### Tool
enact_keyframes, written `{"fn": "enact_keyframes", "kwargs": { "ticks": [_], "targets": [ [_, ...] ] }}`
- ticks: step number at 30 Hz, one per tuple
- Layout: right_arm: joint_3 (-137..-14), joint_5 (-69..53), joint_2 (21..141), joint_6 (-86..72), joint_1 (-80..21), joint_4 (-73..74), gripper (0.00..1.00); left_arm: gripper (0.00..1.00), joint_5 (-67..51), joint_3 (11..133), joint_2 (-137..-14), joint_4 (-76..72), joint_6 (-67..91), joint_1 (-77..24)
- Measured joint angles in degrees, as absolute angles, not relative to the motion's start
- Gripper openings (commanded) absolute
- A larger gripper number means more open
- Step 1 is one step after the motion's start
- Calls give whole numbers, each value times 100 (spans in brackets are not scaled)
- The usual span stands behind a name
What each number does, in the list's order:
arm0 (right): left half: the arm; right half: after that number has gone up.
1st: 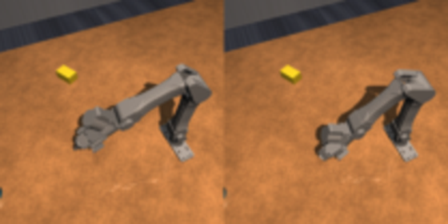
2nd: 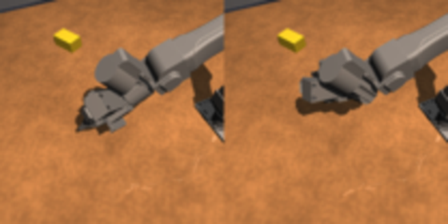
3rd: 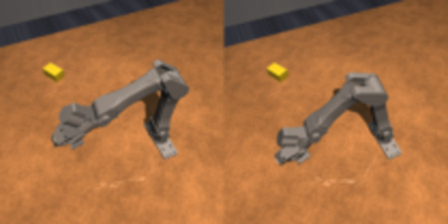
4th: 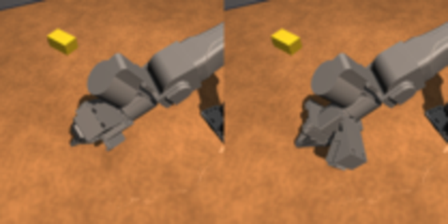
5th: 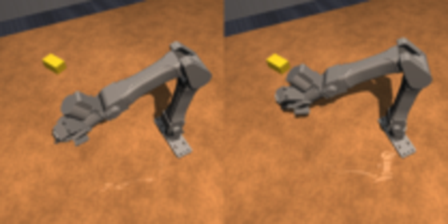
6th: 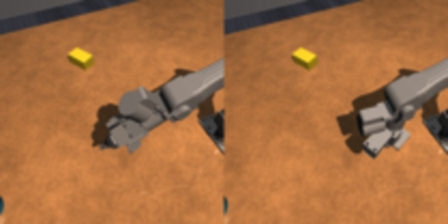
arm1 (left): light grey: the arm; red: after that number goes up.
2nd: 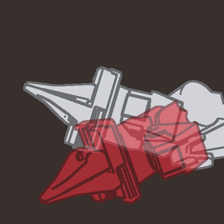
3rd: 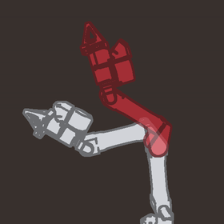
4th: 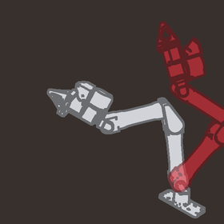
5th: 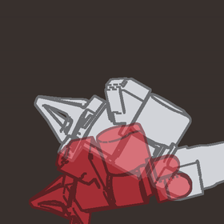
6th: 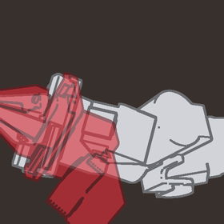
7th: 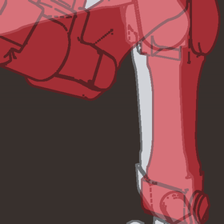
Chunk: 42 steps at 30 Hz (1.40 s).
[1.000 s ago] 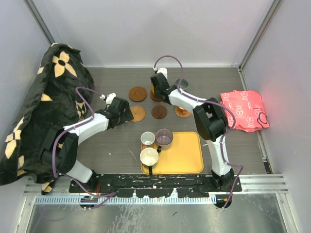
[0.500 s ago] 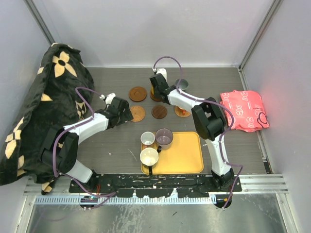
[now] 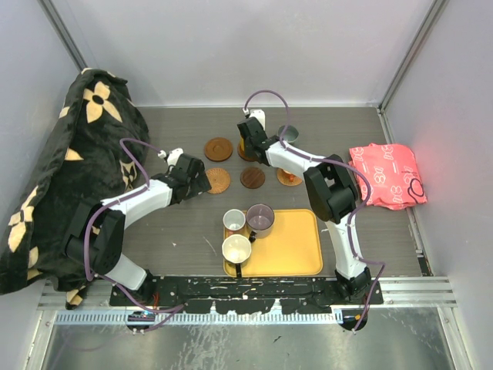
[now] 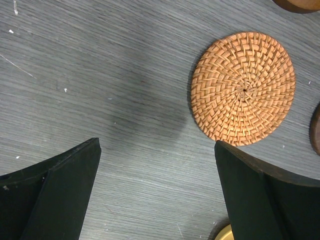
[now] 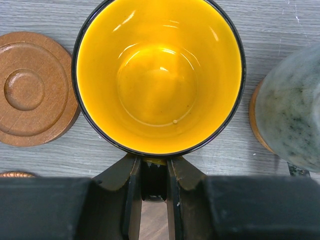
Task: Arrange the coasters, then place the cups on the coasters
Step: Place the cup on the coaster.
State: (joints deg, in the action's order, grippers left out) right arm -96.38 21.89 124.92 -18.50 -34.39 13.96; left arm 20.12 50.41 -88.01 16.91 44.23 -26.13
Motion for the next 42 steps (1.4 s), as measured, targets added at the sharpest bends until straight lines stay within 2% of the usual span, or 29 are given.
{"fn": "enact_keyframes", "kwargs": {
  "ticks": [20, 35, 42],
  "targets": [
    [-9671, 2169, 12492, -2021, -3439, 1492, 1, 98, 1966, 5041, -8831, 1660, 4436, -2613],
    [-9708, 2132, 12492, -2029, -3439, 1577, 29, 98, 1964, 5041, -8864, 1647, 4436, -2613],
    [-9723, 2132, 12492, -2034, -3439, 1588, 34, 98, 1964, 5041, -8866, 1645, 4434, -2613]
  ]
}}
